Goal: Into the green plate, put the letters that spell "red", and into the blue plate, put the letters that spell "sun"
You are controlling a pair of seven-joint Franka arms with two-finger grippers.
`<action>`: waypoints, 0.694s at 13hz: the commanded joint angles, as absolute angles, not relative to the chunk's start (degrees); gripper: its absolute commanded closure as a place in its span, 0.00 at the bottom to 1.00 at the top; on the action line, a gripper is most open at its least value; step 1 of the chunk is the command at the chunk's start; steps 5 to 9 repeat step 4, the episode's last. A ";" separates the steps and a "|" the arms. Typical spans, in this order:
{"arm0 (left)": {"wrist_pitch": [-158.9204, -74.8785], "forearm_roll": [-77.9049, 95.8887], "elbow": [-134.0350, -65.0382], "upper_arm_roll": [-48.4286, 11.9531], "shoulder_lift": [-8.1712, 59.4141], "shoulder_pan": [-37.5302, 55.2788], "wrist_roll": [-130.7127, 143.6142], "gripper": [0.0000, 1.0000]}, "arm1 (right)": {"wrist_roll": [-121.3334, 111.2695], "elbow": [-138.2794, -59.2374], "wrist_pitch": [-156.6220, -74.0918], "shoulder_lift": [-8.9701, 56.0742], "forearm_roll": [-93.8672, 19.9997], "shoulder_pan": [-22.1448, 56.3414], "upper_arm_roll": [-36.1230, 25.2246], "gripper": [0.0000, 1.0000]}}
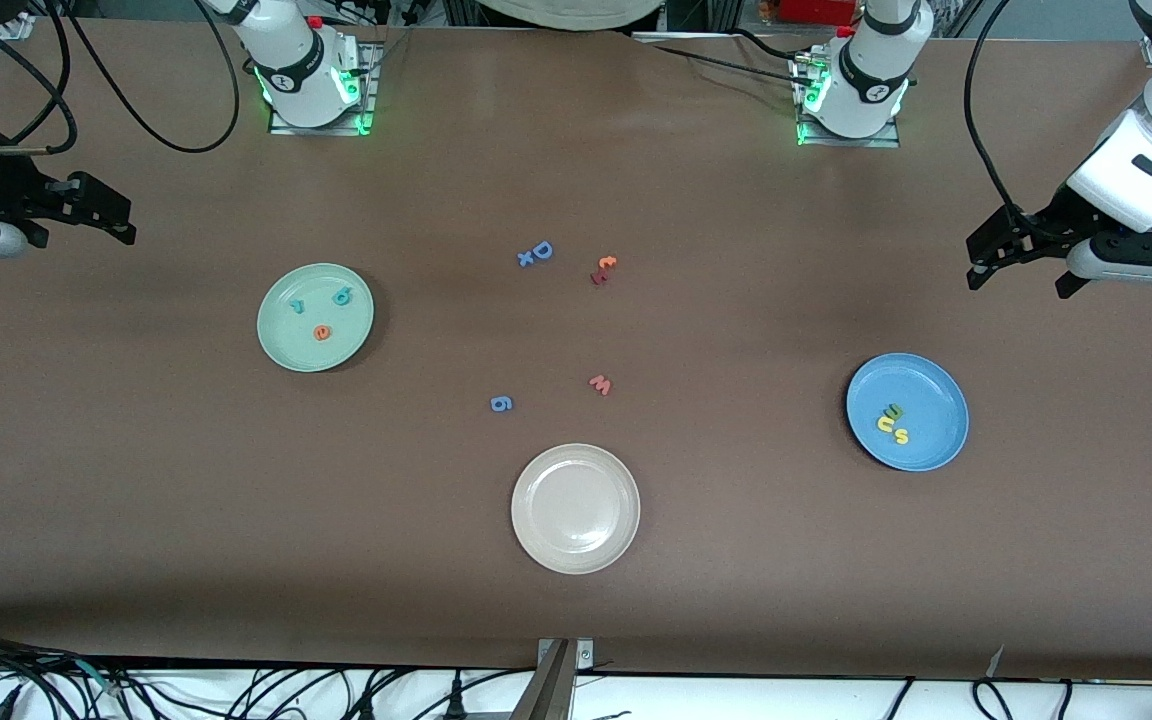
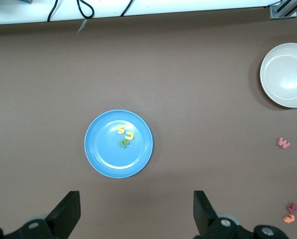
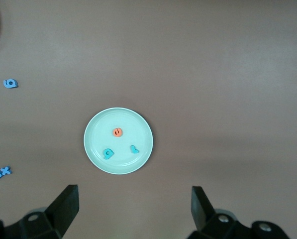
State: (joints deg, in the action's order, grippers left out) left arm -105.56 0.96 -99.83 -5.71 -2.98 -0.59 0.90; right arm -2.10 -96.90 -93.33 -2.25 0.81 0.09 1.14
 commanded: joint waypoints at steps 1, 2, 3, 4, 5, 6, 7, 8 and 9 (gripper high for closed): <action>-104.15 0.53 -98.79 -6.86 -3.24 -1.67 1.49 0.00 | -2.29 -96.59 -92.99 -2.37 0.70 -0.35 1.32 0.00; -104.15 0.53 -99.14 -6.86 -3.69 -1.58 1.41 0.00 | -2.29 -96.59 -93.08 -2.37 0.70 -0.35 1.32 0.00; -104.15 0.53 -99.05 -7.03 -3.69 -1.58 1.41 0.00 | -2.29 -96.59 -93.08 -2.37 0.70 -0.35 1.32 0.00; -104.15 0.44 -98.97 -7.12 -3.69 -1.41 1.41 0.00 | -2.29 -96.59 -93.08 -2.37 0.70 -0.35 1.32 0.00; -104.15 0.44 -98.97 -7.12 -3.69 -1.41 1.41 0.00 | -2.29 -96.59 -93.08 -2.37 0.70 -0.35 1.32 0.00; -104.15 0.44 -98.97 -7.12 -3.69 -1.41 1.41 0.00 | -2.29 -96.59 -93.08 -2.37 0.70 -0.35 1.32 0.00; -104.15 0.44 -98.97 -7.12 -3.69 -1.41 1.41 0.00 | -2.29 -96.59 -93.08 -2.37 0.70 -0.35 1.32 0.00; -104.15 0.44 -98.97 -7.12 -3.69 -1.41 1.41 0.00 | -2.29 -96.59 -93.08 -2.37 0.70 -0.35 1.32 0.00; -104.15 0.44 -98.97 -7.12 -3.69 -1.41 1.41 0.00 | -2.29 -96.59 -93.08 -2.37 0.70 -0.35 1.32 0.00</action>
